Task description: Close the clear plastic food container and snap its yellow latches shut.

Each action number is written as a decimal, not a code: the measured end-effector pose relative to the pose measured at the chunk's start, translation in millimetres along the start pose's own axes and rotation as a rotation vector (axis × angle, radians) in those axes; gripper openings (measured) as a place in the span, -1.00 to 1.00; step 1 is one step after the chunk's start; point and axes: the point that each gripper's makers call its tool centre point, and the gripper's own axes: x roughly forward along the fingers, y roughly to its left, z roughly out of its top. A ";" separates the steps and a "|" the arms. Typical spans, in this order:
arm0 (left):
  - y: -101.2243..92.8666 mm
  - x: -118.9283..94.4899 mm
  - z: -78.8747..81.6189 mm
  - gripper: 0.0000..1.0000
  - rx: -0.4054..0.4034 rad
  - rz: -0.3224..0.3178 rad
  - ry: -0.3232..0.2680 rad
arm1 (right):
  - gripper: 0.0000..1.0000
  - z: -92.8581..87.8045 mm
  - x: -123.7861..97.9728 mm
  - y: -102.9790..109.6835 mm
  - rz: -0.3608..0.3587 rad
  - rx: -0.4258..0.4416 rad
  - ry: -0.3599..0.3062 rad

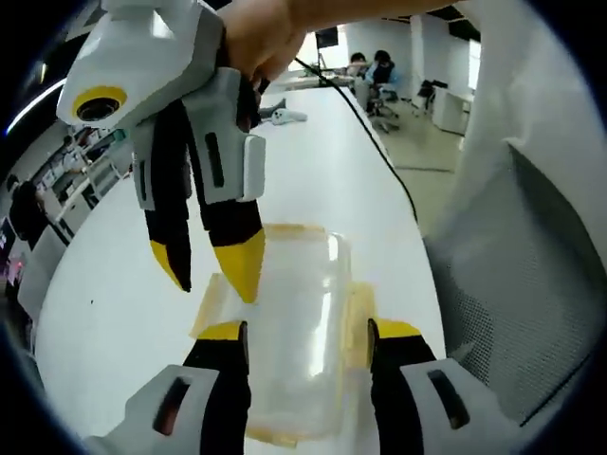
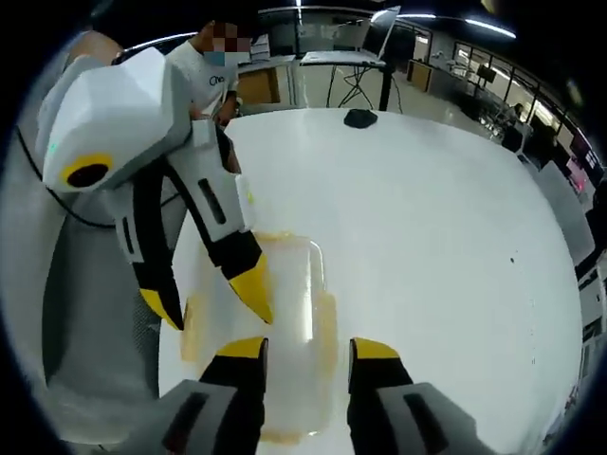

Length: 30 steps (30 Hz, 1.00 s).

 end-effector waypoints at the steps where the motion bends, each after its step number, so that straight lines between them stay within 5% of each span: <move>1: 1.8 0.4 -4.5 -0.04 0.036 0.023 0.035 | -0.31 -2.0 1.7 1.8 0.017 0.009 0.010; 4: -1.6 2.8 0.9 -0.05 0.011 0.023 0.018 | -0.31 -15.1 5.5 -1.4 0.018 -0.038 0.091; 5: -1.9 2.9 0.9 -0.06 0.003 0.024 0.019 | -0.34 -8.3 6.5 0.0 0.025 -0.017 0.049; 15: -0.3 4.7 -1.0 -0.06 0.034 0.037 0.059 | -0.38 -9.1 9.6 -0.2 0.121 -0.015 0.067; 30: 1.1 7.4 -2.3 -0.09 0.037 0.032 0.159 | -0.39 -6.8 14.0 3.0 0.159 0.001 0.110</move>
